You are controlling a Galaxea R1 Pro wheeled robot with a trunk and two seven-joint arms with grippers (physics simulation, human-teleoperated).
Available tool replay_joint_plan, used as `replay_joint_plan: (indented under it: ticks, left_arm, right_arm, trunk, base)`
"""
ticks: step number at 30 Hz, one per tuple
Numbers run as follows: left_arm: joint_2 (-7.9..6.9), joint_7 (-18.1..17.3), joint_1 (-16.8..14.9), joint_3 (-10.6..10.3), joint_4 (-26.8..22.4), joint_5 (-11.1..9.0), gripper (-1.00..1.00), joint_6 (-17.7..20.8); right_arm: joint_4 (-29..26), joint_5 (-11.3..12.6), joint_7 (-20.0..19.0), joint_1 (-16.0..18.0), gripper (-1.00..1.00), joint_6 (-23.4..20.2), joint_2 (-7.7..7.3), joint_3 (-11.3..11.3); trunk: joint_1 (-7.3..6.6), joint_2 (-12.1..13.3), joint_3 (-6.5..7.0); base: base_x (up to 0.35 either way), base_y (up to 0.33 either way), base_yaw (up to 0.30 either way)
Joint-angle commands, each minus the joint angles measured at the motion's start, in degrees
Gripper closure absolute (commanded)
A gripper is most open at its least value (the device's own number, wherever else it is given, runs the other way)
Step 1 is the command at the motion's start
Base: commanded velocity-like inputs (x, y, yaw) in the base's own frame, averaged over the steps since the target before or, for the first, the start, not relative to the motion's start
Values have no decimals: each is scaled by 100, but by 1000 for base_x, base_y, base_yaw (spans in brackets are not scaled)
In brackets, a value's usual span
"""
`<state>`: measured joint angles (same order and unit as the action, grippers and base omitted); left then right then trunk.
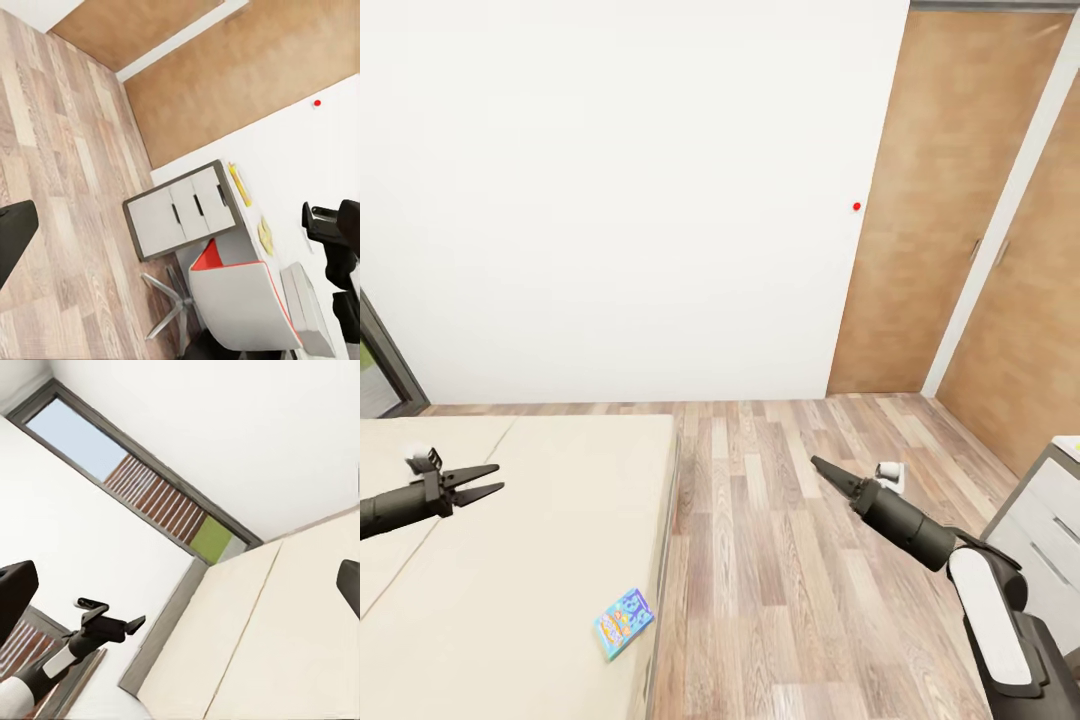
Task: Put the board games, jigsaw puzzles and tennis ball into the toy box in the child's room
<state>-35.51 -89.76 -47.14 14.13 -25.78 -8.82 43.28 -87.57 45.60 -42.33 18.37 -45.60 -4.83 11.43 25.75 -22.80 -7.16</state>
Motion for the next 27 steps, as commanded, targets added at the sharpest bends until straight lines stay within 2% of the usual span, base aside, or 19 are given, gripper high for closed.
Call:
replay_joint_plan:
  ticks: [1,5,14,19,27]
  left_arm:
    - [-28,-24,-19,-31,34,4,-100,27]
    - [-104,-24,-149,-159,162,-2,-100,-70]
    - [-133,-17,-220,-451,452,-5,-100,-102]
    - [-132,-15,-225,-612,512,-5,-100,-109]
    - [-131,-24,-226,-613,520,-5,-100,-113]
  right_arm:
    - [33,46,26,-28,-100,-66,33,39]
    - [53,164,155,-157,-100,-192,162,89]
    - [-33,193,243,-225,-100,-407,436,111]
    - [-47,196,250,-228,-100,-414,441,113]
    - [-50,195,250,-229,-100,-416,442,110]
  trunk:
    - [4,-13,-12]
    - [4,-13,-12]
    - [4,-13,-12]
    - [4,-13,-12]
    - [4,-13,-12]
  base:
    - [0,0,0]
    - [0,0,0]
    - [0,0,0]
    - [0,0,0]
    - [0,0,0]
